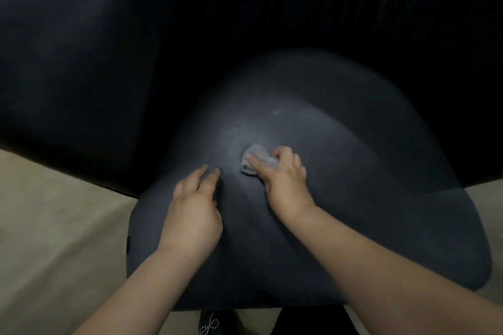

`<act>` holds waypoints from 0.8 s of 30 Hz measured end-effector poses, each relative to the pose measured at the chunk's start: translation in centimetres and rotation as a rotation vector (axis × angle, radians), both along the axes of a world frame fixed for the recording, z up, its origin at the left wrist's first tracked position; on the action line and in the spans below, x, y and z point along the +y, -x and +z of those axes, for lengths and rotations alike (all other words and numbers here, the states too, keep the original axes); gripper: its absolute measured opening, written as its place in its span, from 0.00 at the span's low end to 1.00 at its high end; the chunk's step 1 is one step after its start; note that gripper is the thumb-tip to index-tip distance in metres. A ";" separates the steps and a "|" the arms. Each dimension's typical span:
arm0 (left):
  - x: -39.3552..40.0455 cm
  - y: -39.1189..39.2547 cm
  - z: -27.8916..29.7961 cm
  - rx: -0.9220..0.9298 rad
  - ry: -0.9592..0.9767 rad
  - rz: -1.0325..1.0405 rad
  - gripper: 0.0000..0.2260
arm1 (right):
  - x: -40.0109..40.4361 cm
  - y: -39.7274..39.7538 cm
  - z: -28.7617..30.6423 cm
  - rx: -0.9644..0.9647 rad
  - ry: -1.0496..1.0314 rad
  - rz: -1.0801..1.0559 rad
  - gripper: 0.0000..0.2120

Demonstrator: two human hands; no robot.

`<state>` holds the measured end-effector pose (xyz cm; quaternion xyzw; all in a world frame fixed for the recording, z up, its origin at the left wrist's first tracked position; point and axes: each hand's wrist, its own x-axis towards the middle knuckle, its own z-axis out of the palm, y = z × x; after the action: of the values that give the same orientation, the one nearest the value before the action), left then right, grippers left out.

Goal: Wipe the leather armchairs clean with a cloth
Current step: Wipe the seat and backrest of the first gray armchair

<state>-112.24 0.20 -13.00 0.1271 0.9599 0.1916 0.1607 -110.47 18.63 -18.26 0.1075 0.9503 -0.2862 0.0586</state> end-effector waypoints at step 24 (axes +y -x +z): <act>10.2 7.0 -1.4 -0.013 0.043 0.280 0.26 | 13.2 13.0 -1.8 0.041 0.105 -0.211 0.17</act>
<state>-119.23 10.43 -14.36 -0.0130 0.9710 0.1924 0.1412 -123.47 31.81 -20.09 0.1979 0.9185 -0.3421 0.0141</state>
